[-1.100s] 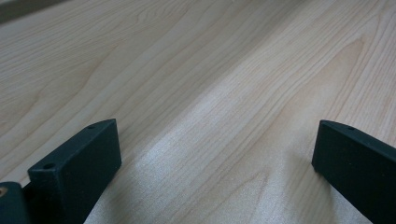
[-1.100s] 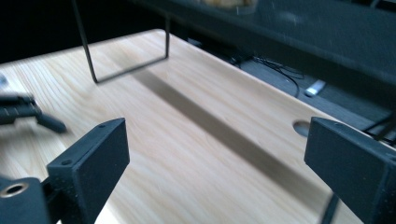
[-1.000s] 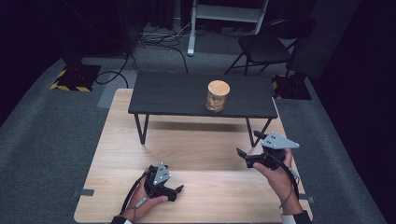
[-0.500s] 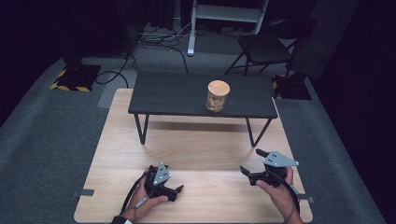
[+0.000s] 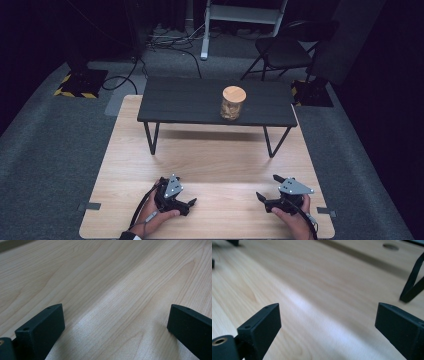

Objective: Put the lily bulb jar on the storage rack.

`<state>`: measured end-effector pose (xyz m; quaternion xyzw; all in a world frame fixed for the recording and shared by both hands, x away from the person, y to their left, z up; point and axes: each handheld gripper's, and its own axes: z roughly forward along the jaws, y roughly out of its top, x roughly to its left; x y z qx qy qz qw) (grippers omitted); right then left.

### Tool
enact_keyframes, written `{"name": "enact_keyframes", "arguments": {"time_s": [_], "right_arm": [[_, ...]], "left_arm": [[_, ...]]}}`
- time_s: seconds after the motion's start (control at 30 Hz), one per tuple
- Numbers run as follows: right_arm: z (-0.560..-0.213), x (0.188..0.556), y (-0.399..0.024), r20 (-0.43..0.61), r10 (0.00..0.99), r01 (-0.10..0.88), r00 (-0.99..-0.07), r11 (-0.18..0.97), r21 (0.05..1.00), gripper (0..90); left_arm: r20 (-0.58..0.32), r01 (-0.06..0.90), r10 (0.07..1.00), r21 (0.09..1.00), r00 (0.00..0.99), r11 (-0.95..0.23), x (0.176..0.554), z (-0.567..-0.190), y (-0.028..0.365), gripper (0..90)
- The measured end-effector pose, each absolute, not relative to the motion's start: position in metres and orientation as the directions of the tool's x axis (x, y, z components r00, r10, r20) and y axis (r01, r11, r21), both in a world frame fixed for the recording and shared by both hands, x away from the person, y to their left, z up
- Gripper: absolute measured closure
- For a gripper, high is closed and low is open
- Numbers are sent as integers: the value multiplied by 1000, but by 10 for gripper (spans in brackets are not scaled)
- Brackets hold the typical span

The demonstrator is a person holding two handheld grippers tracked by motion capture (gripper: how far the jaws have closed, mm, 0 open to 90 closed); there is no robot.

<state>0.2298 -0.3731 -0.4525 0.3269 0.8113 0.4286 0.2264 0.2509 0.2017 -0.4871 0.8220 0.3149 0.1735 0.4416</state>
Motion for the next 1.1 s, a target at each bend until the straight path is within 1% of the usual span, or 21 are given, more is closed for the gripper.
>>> {"name": "enact_keyframes", "arguments": {"time_s": [0.07, 0.23, 0.27, 1.1], "right_arm": [[-464, 227, -376, -56, 731, 374, -680, 411, 831, 62], [-475, 224, -377, -34, 746, 411, -665, 404, 817, 56], [-479, 222, -381, -16, 751, 417, -660, 384, 824, 56], [-481, 222, -381, -11, 760, 422, -650, 373, 826, 27]], "left_arm": [[7, 365, 671, 835, 742, -411, 251, -487, 202, 12], [6, 365, 671, 836, 741, -411, 251, -487, 202, 11], [6, 365, 671, 835, 741, -411, 251, -487, 202, 11], [7, 365, 671, 835, 741, -412, 251, -487, 202, 11]]}}
